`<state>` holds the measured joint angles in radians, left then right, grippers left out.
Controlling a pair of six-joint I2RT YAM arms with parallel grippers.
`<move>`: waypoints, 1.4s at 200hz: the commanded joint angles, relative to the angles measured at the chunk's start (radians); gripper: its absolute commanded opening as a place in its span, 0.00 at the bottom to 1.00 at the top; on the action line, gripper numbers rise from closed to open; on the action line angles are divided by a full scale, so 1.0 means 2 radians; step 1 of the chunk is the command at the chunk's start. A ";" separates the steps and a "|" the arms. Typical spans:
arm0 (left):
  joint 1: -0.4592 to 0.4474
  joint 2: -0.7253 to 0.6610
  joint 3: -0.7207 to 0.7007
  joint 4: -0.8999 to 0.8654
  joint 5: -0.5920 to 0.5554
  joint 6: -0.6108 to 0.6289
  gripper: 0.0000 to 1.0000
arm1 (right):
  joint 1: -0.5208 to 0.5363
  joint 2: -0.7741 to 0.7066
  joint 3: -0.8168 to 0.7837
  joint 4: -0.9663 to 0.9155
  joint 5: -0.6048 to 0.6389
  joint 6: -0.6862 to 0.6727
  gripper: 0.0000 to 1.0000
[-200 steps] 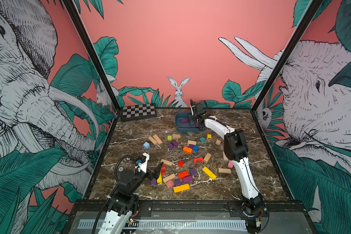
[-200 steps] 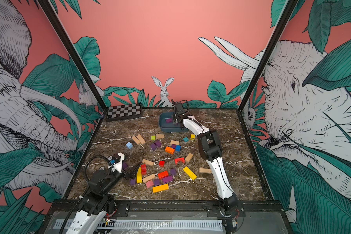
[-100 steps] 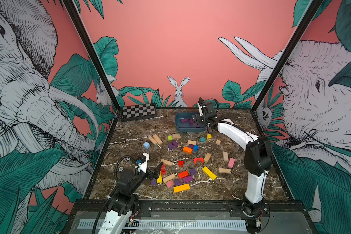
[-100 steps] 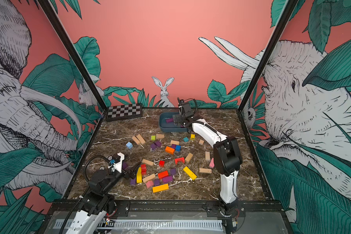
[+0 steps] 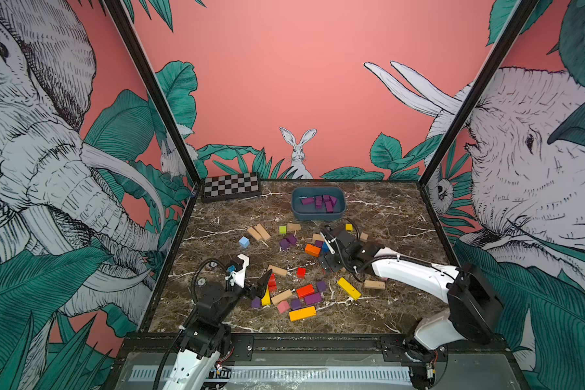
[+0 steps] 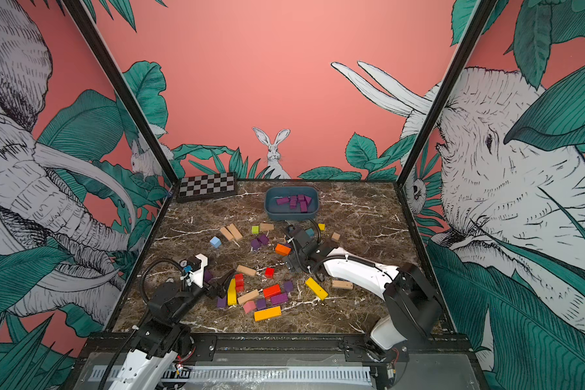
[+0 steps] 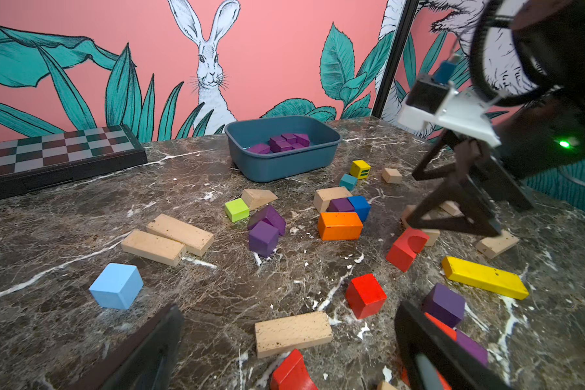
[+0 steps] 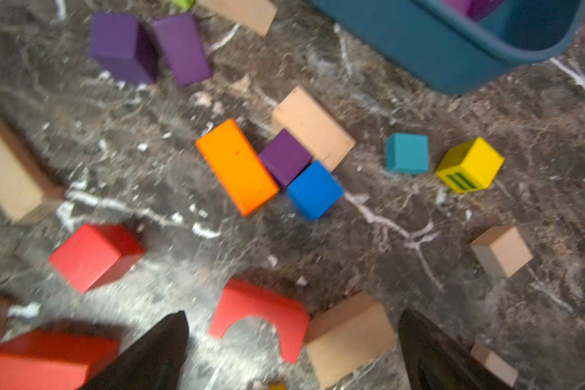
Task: Pick purple bricks into the storage bin
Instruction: Pick up the building block from the center of the board.
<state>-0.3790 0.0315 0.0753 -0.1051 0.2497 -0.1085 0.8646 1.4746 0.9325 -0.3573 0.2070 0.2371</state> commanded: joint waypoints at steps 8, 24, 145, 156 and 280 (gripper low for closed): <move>-0.001 0.001 -0.006 0.010 0.000 0.001 0.99 | 0.034 -0.036 -0.030 -0.021 0.028 0.054 0.98; -0.001 0.001 -0.006 0.010 -0.001 0.001 0.99 | 0.049 -0.043 -0.042 -0.027 0.034 0.070 0.96; -0.001 0.001 -0.006 0.012 0.001 -0.002 0.99 | 0.061 0.024 -0.025 -0.004 0.002 0.101 0.75; -0.002 0.001 -0.006 0.012 0.000 -0.002 0.99 | 0.060 0.029 -0.032 0.009 -0.002 0.104 0.73; -0.001 0.003 -0.007 0.014 0.000 -0.002 0.99 | 0.071 0.040 -0.053 0.050 -0.051 0.113 0.70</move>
<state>-0.3790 0.0319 0.0753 -0.1024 0.2497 -0.1089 1.0008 1.5402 0.8444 -0.2668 0.1150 0.4431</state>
